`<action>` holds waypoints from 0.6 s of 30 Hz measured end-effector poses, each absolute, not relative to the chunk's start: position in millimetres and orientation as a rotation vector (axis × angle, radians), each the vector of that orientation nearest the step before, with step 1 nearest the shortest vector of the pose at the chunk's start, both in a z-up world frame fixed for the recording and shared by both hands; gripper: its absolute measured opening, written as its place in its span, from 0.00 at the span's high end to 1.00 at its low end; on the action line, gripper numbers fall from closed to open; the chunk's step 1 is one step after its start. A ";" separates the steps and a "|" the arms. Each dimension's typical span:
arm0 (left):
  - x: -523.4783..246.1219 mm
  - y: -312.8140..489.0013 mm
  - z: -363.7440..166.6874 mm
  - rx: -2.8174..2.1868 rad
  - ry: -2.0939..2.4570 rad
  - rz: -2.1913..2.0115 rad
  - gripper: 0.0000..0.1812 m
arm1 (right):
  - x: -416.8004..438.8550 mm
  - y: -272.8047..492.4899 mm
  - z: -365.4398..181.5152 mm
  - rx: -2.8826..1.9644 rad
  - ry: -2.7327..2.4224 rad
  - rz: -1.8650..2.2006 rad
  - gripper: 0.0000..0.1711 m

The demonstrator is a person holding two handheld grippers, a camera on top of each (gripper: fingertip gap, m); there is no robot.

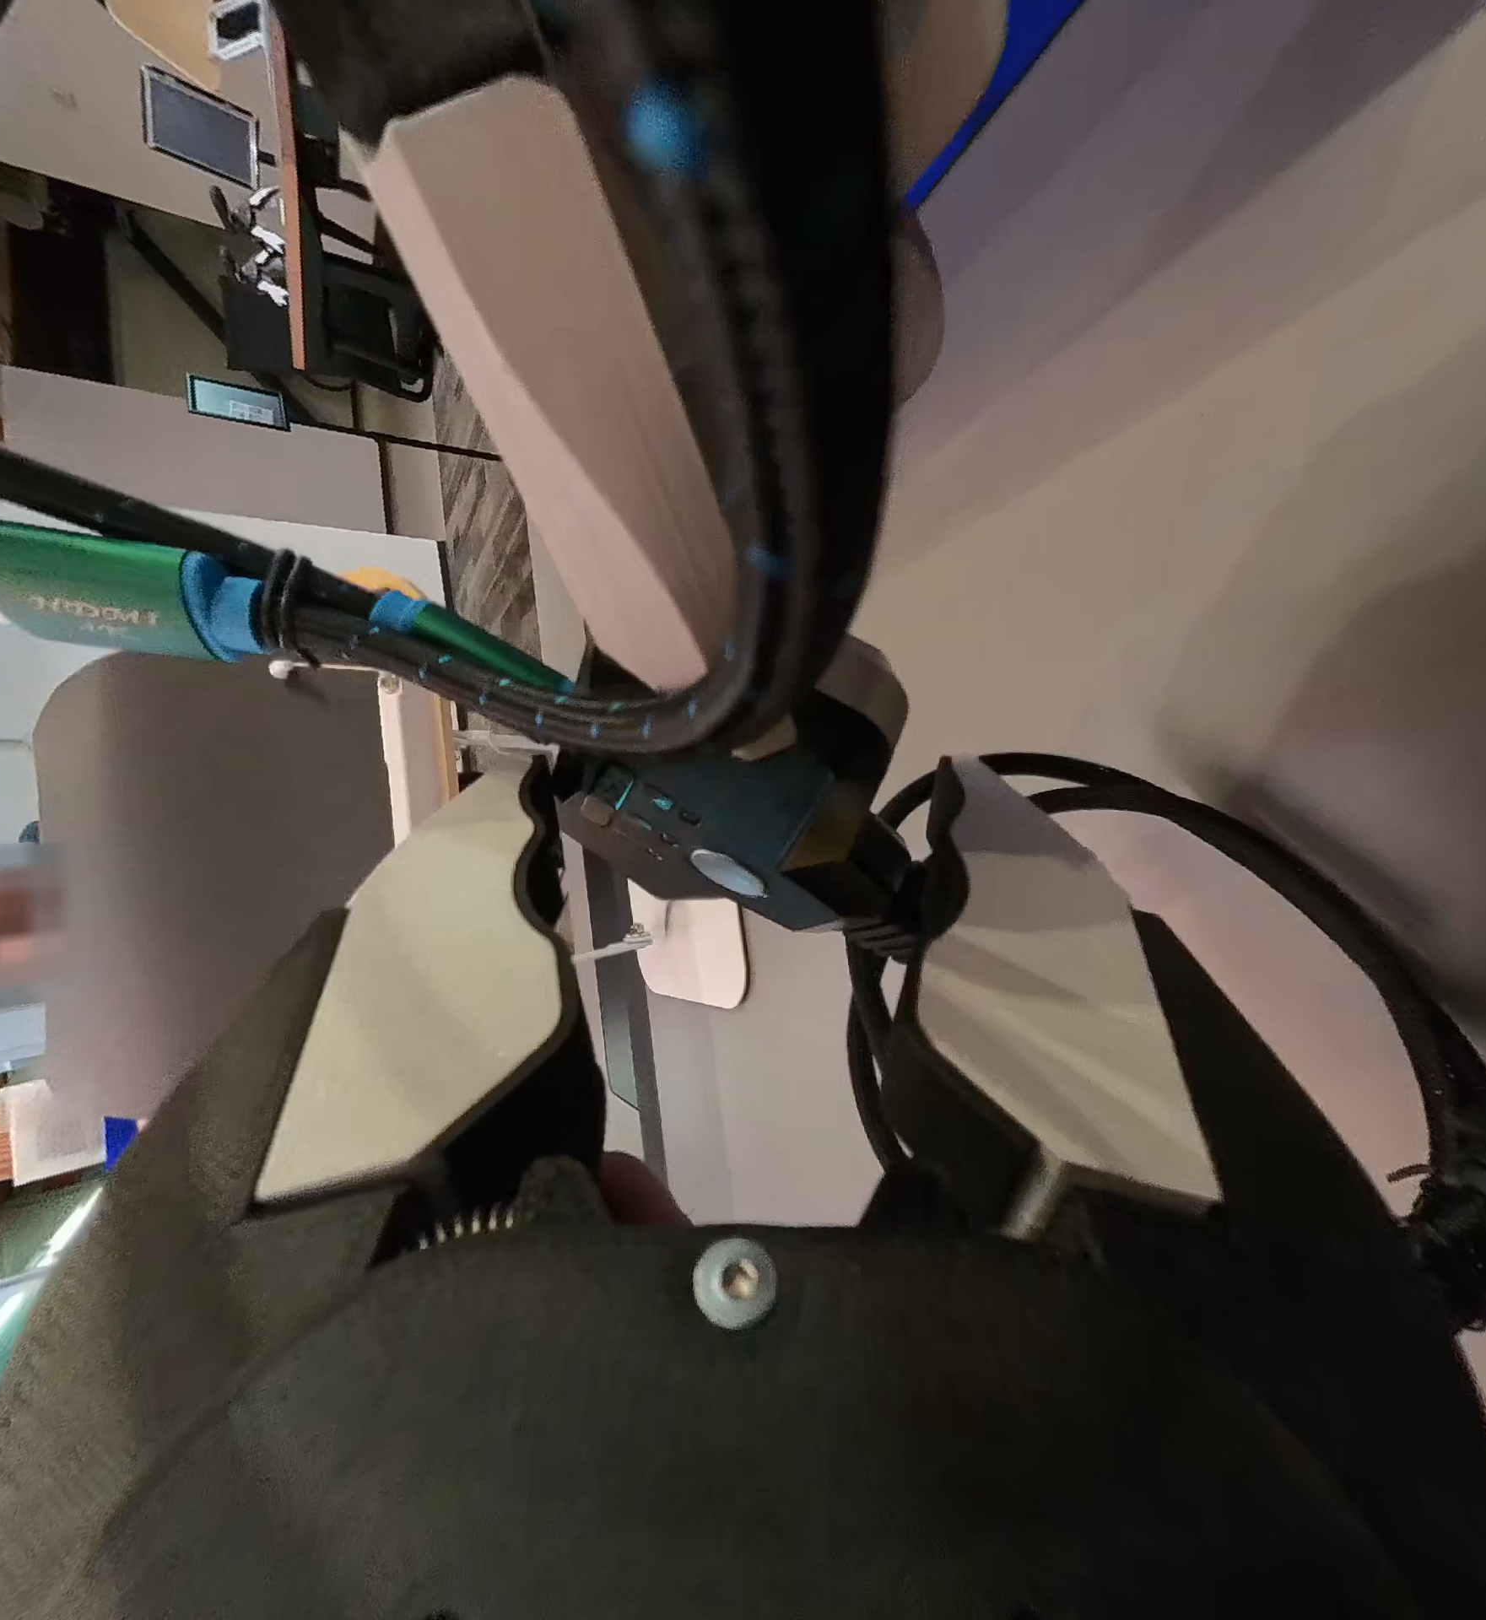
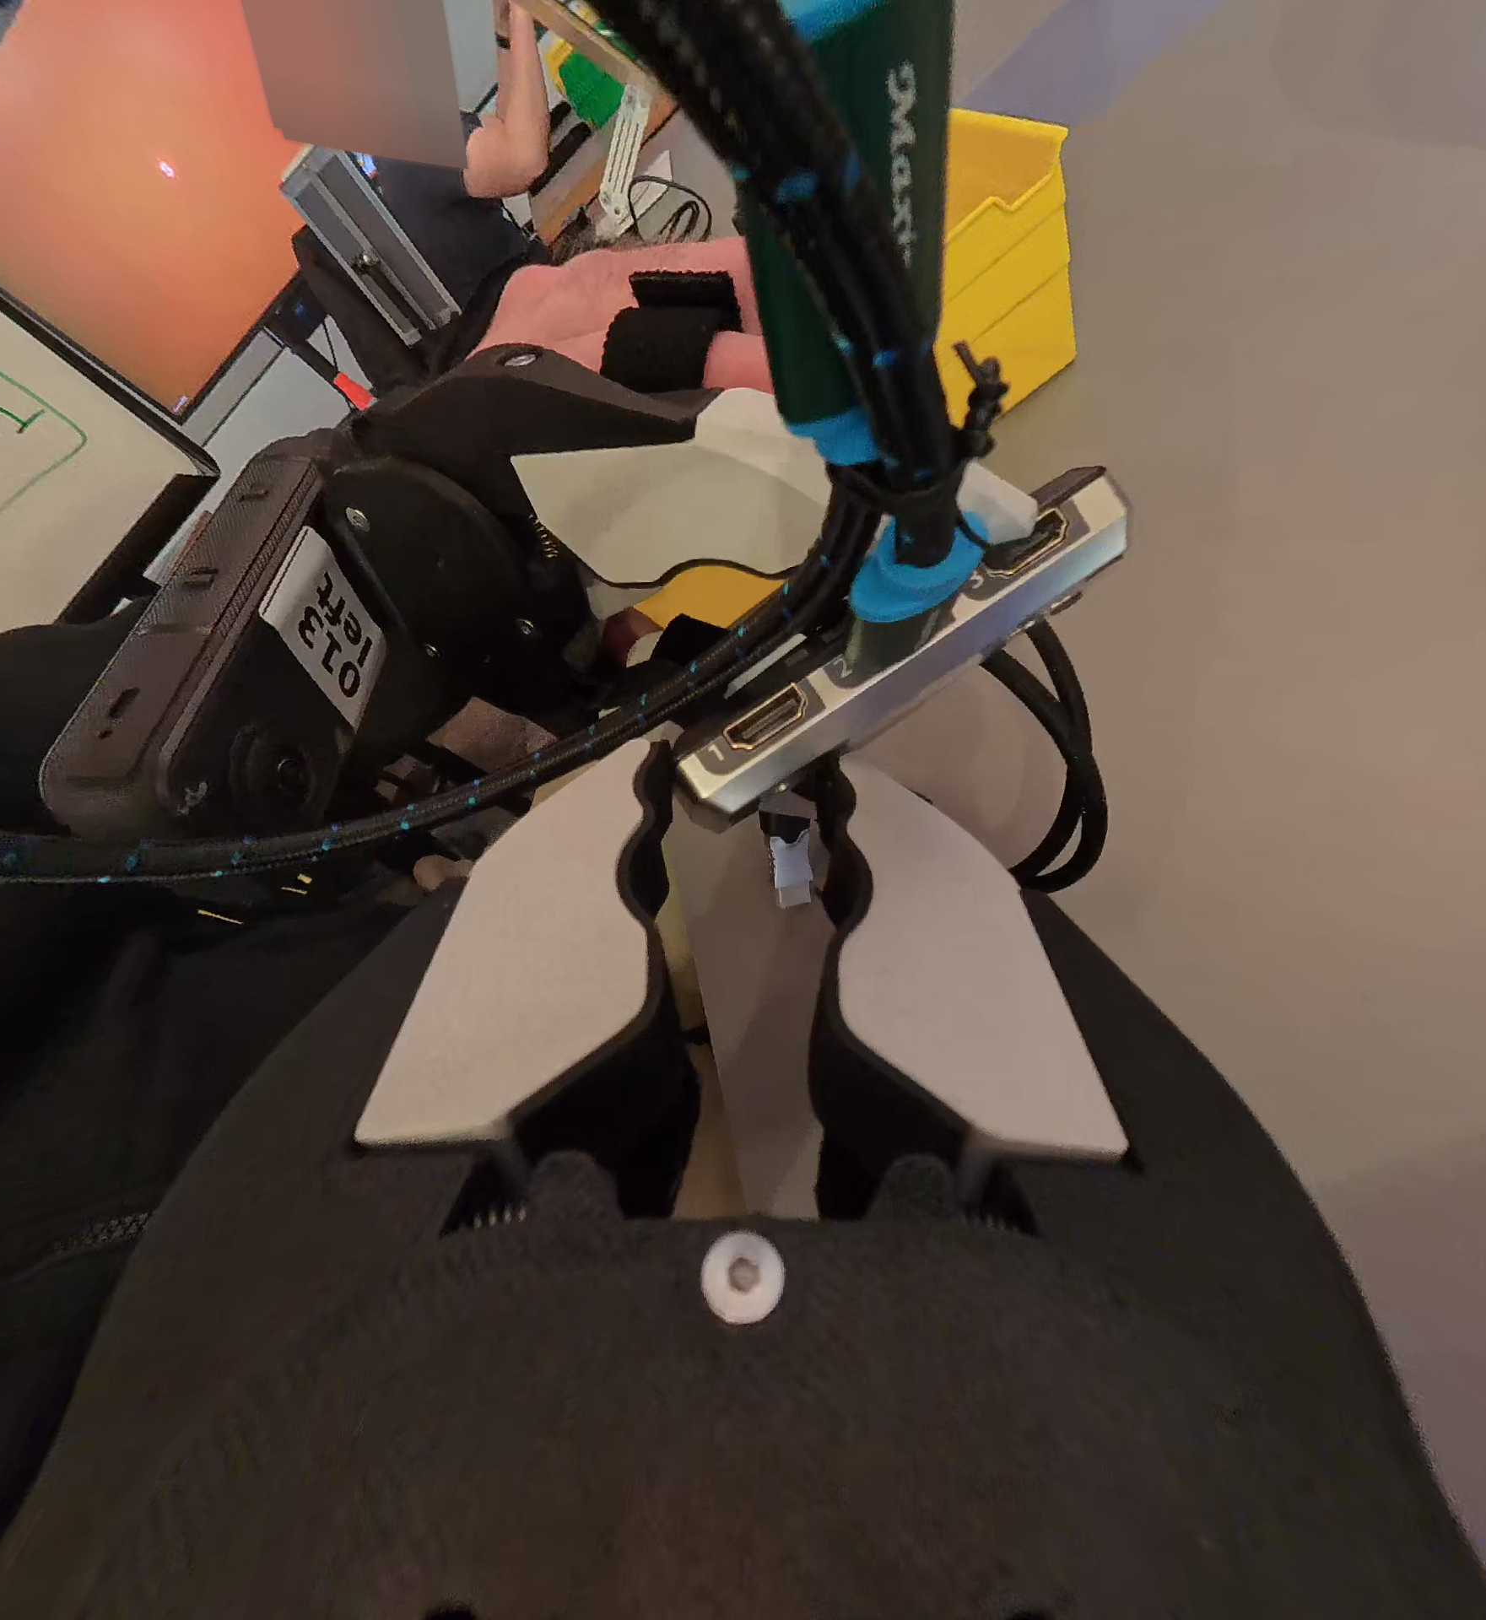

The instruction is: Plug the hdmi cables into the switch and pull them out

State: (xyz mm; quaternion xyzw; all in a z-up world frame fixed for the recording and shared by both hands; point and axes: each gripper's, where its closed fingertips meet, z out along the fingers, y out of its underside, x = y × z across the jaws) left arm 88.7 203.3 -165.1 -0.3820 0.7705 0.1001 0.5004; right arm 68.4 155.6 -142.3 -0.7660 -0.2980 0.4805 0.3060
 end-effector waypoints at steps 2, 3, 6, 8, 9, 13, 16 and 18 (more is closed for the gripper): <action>88.6 202.4 -165.7 -0.928 1.855 0.241 0.55 | 68.2 154.6 -142.9 -2.027 -0.799 1.273 0.82; 88.4 202.1 -166.1 -0.927 1.855 0.244 0.55 | 68.1 154.1 -143.3 -2.030 -0.803 1.272 0.82; 90.8 200.9 -166.4 -0.930 1.839 0.263 0.54 | 66.5 152.9 -144.5 -2.042 -0.802 1.274 0.82; 92.5 201.5 -167.9 -0.919 1.834 0.304 0.54 | 66.1 152.4 -147.2 -2.061 -0.803 1.268 0.82; 92.7 202.8 -167.3 -0.915 1.823 0.325 0.54 | 66.3 153.1 -147.1 -2.060 -0.791 1.268 0.82; 93.2 209.6 -158.6 -0.899 1.741 0.391 0.57 | 67.6 157.8 -141.3 -2.042 -0.728 1.260 0.82; 91.9 209.9 -153.7 -0.887 1.706 0.400 0.58 | 66.3 157.7 -138.4 -2.027 -0.727 1.248 0.82; 89.0 208.5 -149.9 -0.893 1.678 0.378 0.60 | 64.7 157.1 -135.1 -2.005 -0.714 1.268 0.82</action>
